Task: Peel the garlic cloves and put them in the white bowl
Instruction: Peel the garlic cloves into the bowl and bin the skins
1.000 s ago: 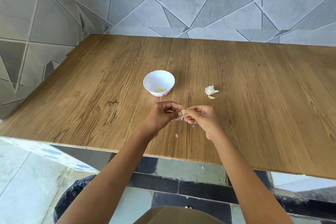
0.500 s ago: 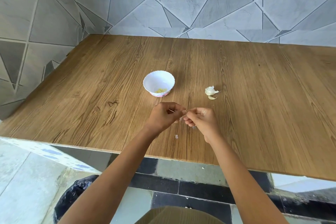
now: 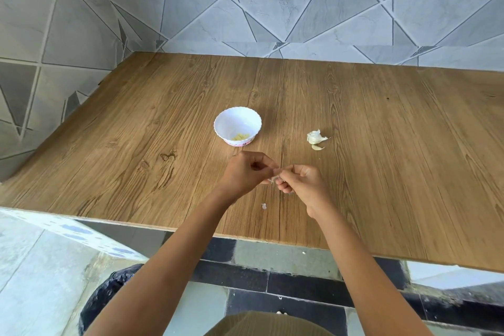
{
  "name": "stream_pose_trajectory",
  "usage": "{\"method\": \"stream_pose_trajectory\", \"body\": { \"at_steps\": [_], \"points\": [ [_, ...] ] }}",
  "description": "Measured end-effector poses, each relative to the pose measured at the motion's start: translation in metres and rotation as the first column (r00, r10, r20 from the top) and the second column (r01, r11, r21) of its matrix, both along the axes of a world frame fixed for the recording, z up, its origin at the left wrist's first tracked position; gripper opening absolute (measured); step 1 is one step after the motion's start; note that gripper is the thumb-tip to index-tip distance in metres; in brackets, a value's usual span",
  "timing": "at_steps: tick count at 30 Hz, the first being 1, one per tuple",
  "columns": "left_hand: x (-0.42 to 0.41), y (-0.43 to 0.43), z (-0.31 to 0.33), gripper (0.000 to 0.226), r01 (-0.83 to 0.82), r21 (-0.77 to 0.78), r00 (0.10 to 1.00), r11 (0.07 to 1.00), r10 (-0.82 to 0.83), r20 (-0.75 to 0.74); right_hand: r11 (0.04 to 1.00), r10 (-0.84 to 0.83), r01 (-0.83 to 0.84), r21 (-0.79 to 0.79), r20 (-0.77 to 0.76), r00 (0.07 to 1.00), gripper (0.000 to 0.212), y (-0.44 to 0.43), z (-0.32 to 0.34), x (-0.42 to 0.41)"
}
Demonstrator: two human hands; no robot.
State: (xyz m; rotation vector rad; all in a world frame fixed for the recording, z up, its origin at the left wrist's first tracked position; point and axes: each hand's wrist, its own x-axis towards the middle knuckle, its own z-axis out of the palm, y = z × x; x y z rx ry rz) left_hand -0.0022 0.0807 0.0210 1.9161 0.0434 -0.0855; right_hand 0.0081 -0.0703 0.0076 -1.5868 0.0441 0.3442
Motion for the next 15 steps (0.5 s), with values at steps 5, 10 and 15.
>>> {"method": "stream_pose_trajectory", "body": {
  "at_steps": [5, 10, 15],
  "points": [
    [-0.001, 0.002, -0.006, 0.013, -0.089, -0.275, 0.981, 0.957, 0.036, -0.19, 0.999, -0.004, 0.003, -0.039, -0.016, 1.0, 0.018, 0.0, 0.0, 0.001],
    [-0.006, -0.008, -0.014, 0.015, -0.244, -0.365, 0.96, 0.899, 0.172, -0.219, 0.986, -0.023, 0.027, -0.162, 0.027, 0.999, 0.024, 0.004, -0.011, 0.001],
    [-0.008, -0.002, -0.018, 0.013, -0.344, -0.335, 0.939, 0.877, 0.312, -0.146, 0.961, -0.041, 0.072, -0.268, 0.118, 0.992, 0.021, 0.0, -0.022, 0.002]
  ]
}}
